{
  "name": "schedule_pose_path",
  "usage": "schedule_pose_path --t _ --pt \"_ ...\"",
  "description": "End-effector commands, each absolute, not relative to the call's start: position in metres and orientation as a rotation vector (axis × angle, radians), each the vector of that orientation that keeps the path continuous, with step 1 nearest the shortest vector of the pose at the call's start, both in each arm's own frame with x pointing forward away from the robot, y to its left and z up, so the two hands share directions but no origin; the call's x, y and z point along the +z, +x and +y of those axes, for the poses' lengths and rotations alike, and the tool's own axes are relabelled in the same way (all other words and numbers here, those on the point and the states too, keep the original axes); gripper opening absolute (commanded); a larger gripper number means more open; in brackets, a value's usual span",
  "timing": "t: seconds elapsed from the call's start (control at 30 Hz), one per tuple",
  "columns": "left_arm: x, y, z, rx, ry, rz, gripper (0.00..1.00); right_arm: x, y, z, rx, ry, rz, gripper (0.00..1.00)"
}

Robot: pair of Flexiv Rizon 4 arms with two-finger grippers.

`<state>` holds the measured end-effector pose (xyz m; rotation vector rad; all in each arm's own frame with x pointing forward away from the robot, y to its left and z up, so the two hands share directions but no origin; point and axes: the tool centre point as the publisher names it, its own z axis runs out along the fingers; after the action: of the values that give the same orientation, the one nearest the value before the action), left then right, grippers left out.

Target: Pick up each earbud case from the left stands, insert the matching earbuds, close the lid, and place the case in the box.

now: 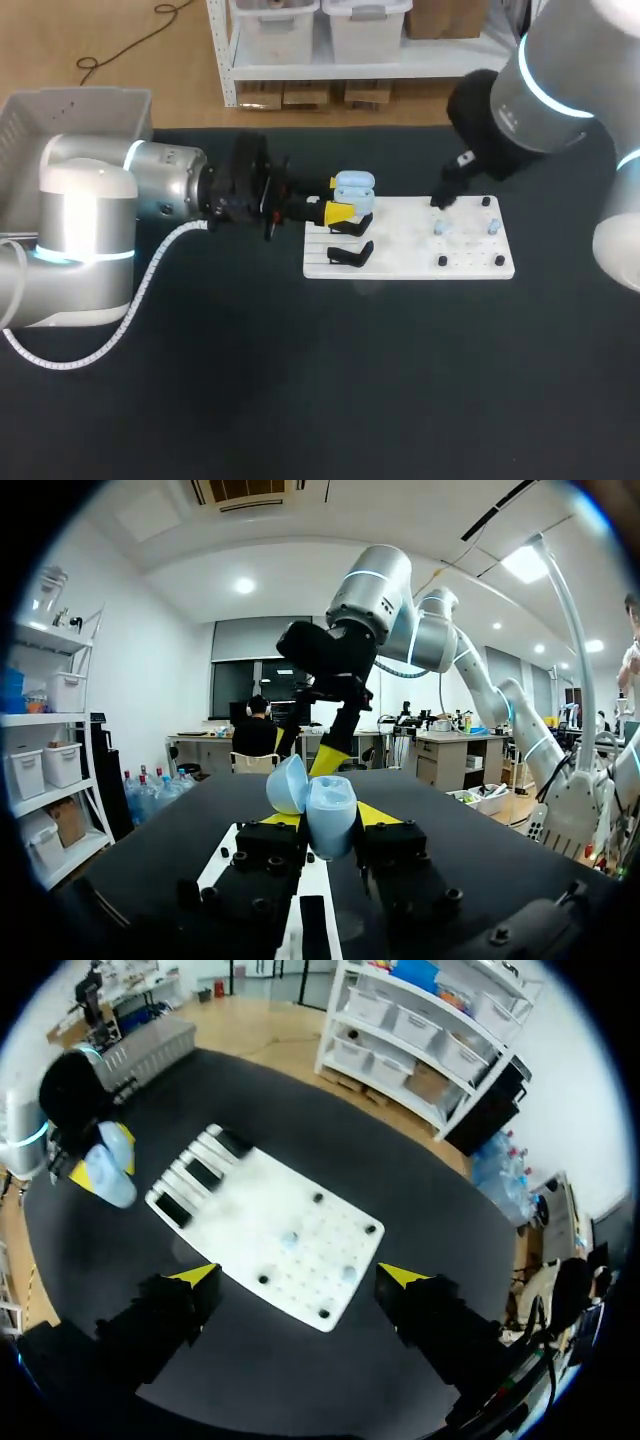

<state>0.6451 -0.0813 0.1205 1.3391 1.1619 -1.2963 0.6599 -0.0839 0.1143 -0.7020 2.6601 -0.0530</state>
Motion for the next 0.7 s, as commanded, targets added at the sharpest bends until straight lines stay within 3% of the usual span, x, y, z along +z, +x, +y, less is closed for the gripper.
schedule_pose_path --t 0.03,0.2,0.27,0.37,0.57,0.7 --pt "0.120 0.644 -0.081 -1.291 1.336 1.163 0.00 0.104 0.664 -0.090 -0.185 -0.686 2.718 1.00" --pt "0.120 0.644 -0.081 -1.291 1.336 1.163 0.00 0.085 0.665 -0.106 -0.249 -0.692 2.791 1.00" --pt "0.120 0.644 -0.081 -1.291 1.336 1.163 0.00 0.079 0.666 -0.109 -0.265 -0.693 2.813 0.91" --pt "0.120 0.644 -0.081 -1.291 1.336 1.163 0.00 0.072 0.667 -0.114 -0.271 -0.671 2.847 0.97" --pt "0.120 0.644 -0.081 -1.291 1.336 1.163 0.00 0.058 0.672 -0.121 -0.252 -0.598 2.932 0.81" --pt "0.120 0.644 -0.081 -1.291 1.336 1.163 0.00 0.052 0.674 -0.126 -0.266 -0.518 2.993 0.78"
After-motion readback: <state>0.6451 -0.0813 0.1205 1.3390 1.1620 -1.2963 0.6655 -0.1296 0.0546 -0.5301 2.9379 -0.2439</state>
